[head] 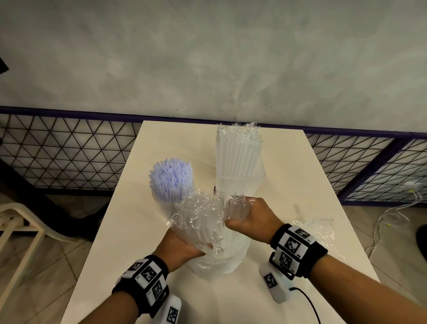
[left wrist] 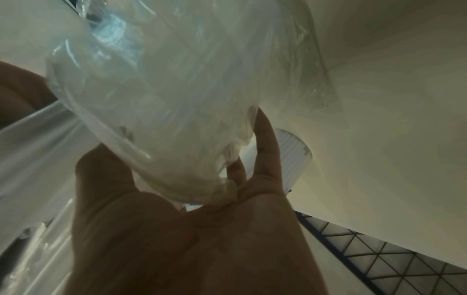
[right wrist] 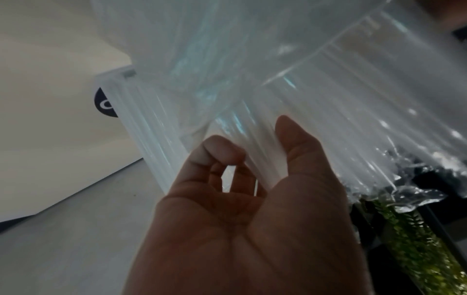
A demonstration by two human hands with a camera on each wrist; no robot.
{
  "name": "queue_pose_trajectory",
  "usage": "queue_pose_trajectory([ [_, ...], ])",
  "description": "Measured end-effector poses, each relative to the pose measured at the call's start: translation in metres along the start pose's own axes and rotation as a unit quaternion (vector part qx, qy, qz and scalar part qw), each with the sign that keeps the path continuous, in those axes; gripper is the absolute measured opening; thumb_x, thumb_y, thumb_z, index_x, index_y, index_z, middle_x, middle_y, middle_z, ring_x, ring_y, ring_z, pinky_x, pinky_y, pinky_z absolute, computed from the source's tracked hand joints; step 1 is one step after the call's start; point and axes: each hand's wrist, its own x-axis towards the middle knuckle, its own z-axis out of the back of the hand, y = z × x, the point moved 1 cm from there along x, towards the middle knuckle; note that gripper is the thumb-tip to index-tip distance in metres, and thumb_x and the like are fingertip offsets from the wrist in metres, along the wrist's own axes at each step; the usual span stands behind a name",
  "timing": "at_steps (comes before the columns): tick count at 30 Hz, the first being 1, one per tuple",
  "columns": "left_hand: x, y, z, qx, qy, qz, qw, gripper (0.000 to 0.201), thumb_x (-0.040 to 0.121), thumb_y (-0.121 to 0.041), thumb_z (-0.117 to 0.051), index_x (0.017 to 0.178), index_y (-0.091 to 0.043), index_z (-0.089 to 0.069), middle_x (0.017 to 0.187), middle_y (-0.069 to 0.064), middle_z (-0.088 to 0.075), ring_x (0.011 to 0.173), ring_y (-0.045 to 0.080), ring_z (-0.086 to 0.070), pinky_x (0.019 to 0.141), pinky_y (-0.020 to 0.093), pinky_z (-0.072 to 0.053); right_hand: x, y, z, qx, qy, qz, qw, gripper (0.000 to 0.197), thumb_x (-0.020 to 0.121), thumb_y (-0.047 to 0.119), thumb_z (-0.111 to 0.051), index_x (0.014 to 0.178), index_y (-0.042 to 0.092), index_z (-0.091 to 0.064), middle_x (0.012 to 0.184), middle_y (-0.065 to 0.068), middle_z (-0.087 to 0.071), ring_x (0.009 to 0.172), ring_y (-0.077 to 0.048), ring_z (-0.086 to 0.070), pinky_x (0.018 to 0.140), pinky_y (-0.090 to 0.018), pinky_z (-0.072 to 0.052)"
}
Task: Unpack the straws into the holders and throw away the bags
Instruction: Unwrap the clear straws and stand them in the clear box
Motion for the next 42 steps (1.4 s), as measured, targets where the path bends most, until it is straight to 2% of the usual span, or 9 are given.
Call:
queue_pose_trajectory([
  [4, -0.001, 0.0, 0.002, 0.019, 0.007, 0.007, 1.0, 0.041, 0.054, -0.003, -0.091, 0.082, -0.016, -0.065, 0.075, -0.019, -0.074, 0.074, -0.007, -0.068, 0.065, 0.004, -0.046, 0.005, 0.001, 0.005, 0.006, -0.007, -0.012, 1.0, 0.014, 0.071, 0.025, -0.074, 0.082, 0.019, -0.07, 0.079, 0.001, -0.071, 0.071, -0.016, -0.066, 0.07, -0.034, -0.053],
  [9, -0.001, 0.001, 0.002, -0.008, 0.006, -0.007, 1.0, 0.065, 0.035, -0.033, -0.087, 0.094, -0.023, -0.062, 0.086, -0.02, -0.074, 0.083, -0.004, -0.069, 0.071, 0.007, -0.049, 0.004, 0.007, 0.013, -0.006, -0.02, -0.003, 1.0, 0.021, 0.072, 0.037, -0.08, 0.077, 0.02, -0.068, 0.074, 0.004, -0.068, 0.065, -0.008, -0.062, 0.066, -0.028, -0.051],
  [22, 0.0, 0.003, 0.004, -0.005, -0.003, 0.041, 0.999, 0.049, 0.039, -0.034, -0.092, 0.076, -0.019, -0.065, 0.07, -0.008, -0.073, 0.073, 0.0, -0.068, 0.066, 0.007, -0.048, 0.016, 0.074, 0.074, 0.026, -0.05, 0.038, 0.998, 0.012, 0.077, 0.021, -0.083, 0.087, 0.024, -0.077, 0.084, 0.006, -0.077, 0.076, -0.005, -0.072, 0.062, -0.018, -0.053],
  [24, 0.0, 0.003, 0.003, 0.011, 0.002, 0.084, 0.996, 0.024, 0.065, -0.03, -0.082, 0.066, -0.026, -0.058, 0.058, -0.012, -0.063, 0.068, 0.004, -0.063, 0.055, 0.002, -0.043, 0.019, 0.073, 0.074, 0.011, -0.015, 0.028, 0.999, 0.013, 0.077, 0.023, -0.082, 0.088, 0.024, -0.076, 0.083, 0.006, -0.076, 0.072, -0.005, -0.07, 0.057, -0.015, -0.047],
  [26, 0.004, 0.002, 0.001, 0.132, 0.045, 0.048, 0.989, 0.051, 0.089, 0.004, -0.051, 0.047, -0.023, -0.061, 0.053, -0.007, -0.057, 0.053, 0.007, -0.061, 0.04, 0.004, -0.038, 0.02, 0.067, 0.067, -0.003, 0.009, 0.017, 1.0, 0.014, 0.078, 0.023, -0.082, 0.09, 0.023, -0.076, 0.085, 0.003, -0.076, 0.073, -0.007, -0.07, 0.061, -0.021, -0.05],
  [31, 0.001, -0.011, -0.003, 0.018, 0.029, 0.072, 0.997, 0.038, 0.075, 0.02, -0.066, 0.079, -0.017, -0.063, 0.081, -0.015, -0.064, 0.068, -0.009, -0.058, 0.06, -0.001, -0.042, 0.017, 0.047, 0.038, -0.019, 0.04, 0.007, 0.999, 0.01, 0.078, 0.019, -0.079, 0.085, 0.022, -0.072, 0.08, 0.004, -0.072, 0.073, -0.01, -0.069, 0.072, -0.032, -0.056],
  [35, 0.001, -0.011, -0.001, 0.074, 0.038, 0.031, 0.996, 0.034, 0.068, 0.021, -0.071, 0.071, -0.012, -0.065, 0.057, -0.014, -0.067, 0.061, -0.013, -0.059, 0.059, 0.001, -0.042, 0.013, 0.045, 0.039, 0.04, 0.07, 0.028, 0.996, 0.021, 0.08, 0.003, -0.074, 0.089, 0.023, -0.072, 0.086, 0.012, -0.071, 0.084, -0.003, -0.067, 0.077, -0.017, -0.05],
  [40, 0.002, -0.009, 0.002, 0.019, 0.022, 0.07, 0.997, 0.029, 0.052, 0.004, -0.084, 0.068, -0.018, -0.073, 0.064, -0.009, -0.073, 0.075, 0.006, -0.07, 0.066, 0.014, -0.054, -0.003, 0.052, 0.04, 0.027, 0.111, 0.088, 0.99, 0.028, 0.076, -0.001, -0.068, 0.089, 0.023, -0.069, 0.101, 0.004, -0.067, 0.102, -0.02, -0.064, 0.092, -0.04, -0.051],
  [42, 0.002, -0.012, 0.001, 0.007, 0.033, 0.096, 0.995, 0.028, 0.046, -0.009, -0.084, 0.058, -0.032, -0.075, 0.061, -0.022, -0.07, 0.072, -0.01, -0.067, 0.069, 0.005, -0.048, -0.008, 0.051, 0.035, 0.006, 0.121, 0.096, 0.988, 0.027, 0.074, 0.007, -0.07, 0.092, 0.027, -0.067, 0.104, 0.004, -0.064, 0.103, -0.022, -0.062, 0.093, -0.047, -0.051],
])
